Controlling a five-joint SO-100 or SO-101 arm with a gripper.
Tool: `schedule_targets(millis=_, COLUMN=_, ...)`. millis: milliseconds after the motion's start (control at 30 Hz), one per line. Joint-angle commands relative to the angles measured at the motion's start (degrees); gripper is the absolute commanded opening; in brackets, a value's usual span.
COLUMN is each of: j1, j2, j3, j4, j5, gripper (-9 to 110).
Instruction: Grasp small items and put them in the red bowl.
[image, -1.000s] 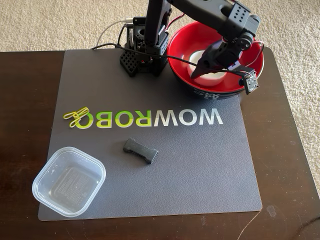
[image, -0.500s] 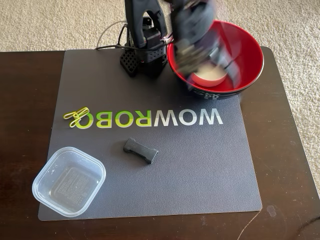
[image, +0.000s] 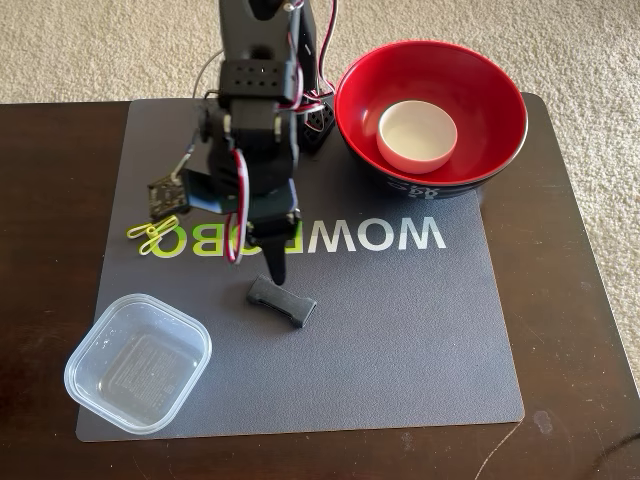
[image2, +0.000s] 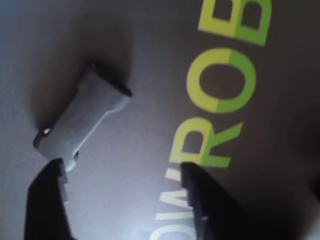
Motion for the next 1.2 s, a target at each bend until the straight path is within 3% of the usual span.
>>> schedule_targets(millis=0, j1=0.0, j2=-2.5, j3=-1.8, j4=-2.4, j5=-3.4, gripper=26)
schedule_targets(millis=233, j1=3.4, j2=-17.8, j3=-13.4, j4=-4.0, j5=-6.3, gripper=23)
schedule_targets(millis=467, j1=2.0, j2=-21.9, j3=-16.4, j4=-4.5, j5=-6.8, gripper=23)
schedule_targets(millis=800, j1=-1.9, j2=-28.6, j3=-15.9, j4=-4.0, j5=-7.4, gripper=10)
schedule_targets(millis=867, j1=-1.8, j2=-29.0, j3=-15.8, j4=-4.0, j5=-7.0, gripper=0)
schedule_targets(millis=1033, j1=-1.2, j2=-26.7, j3=-15.7, j4=-3.5, j5=-2.7, gripper=0)
schedule_targets(millis=1167, j1=-2.4, j2=-15.3, j3=-16.0, j4=-2.3, j5=1.3, gripper=0)
